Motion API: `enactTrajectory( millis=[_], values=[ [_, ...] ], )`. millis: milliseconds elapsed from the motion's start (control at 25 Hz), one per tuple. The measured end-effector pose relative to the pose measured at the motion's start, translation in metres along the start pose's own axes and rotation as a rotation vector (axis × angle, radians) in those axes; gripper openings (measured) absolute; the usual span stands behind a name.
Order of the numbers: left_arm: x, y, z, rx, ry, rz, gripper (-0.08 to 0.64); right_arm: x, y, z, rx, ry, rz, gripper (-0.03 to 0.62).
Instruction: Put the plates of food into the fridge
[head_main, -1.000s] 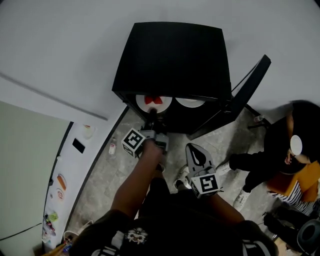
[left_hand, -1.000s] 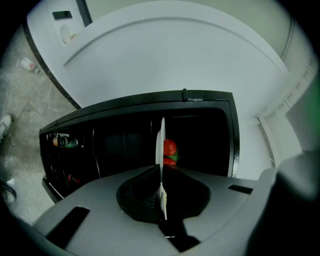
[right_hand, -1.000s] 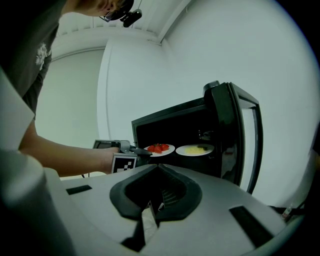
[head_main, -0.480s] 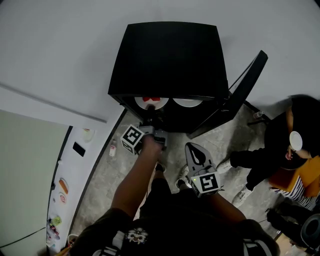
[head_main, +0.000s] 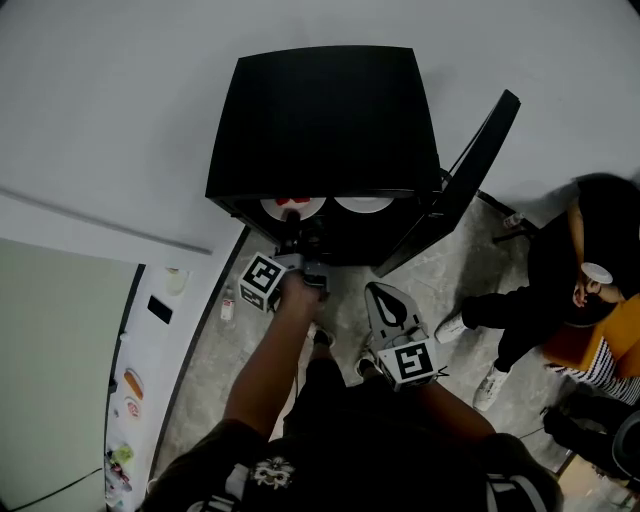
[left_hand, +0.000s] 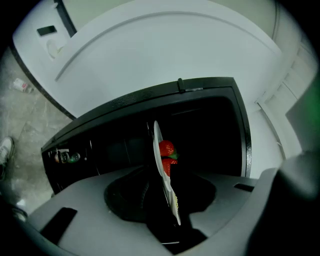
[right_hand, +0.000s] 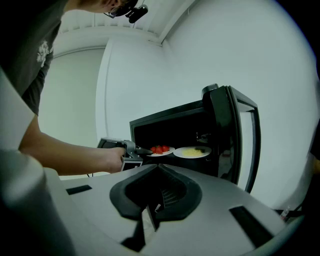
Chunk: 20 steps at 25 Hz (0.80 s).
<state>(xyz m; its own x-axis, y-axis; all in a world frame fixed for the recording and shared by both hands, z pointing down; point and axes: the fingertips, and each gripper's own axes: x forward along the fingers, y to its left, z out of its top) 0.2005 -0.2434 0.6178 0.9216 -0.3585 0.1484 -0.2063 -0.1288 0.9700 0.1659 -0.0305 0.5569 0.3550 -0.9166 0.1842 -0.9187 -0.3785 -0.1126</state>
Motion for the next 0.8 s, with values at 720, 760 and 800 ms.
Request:
enactTrajectory(
  millis=[720,760,800],
  values=[
    [-0.124,-0.123,-0.025,0.923,-0.057,-0.161,0.065,-0.023,-0.007,0.056,-0.048,-0.136,0.027,0.025],
    [-0.13,-0.131,-0.029,0.968,-0.063,-0.169,0.042,-0.026,-0.007,0.061,-0.047,-0.151,0.029,0.025],
    [-0.136,-0.137,-0.033,1.005,-0.067,-0.175,0.03,-0.028,-0.008,0.066,-0.043,-0.169,0.029,0.025]
  ],
)
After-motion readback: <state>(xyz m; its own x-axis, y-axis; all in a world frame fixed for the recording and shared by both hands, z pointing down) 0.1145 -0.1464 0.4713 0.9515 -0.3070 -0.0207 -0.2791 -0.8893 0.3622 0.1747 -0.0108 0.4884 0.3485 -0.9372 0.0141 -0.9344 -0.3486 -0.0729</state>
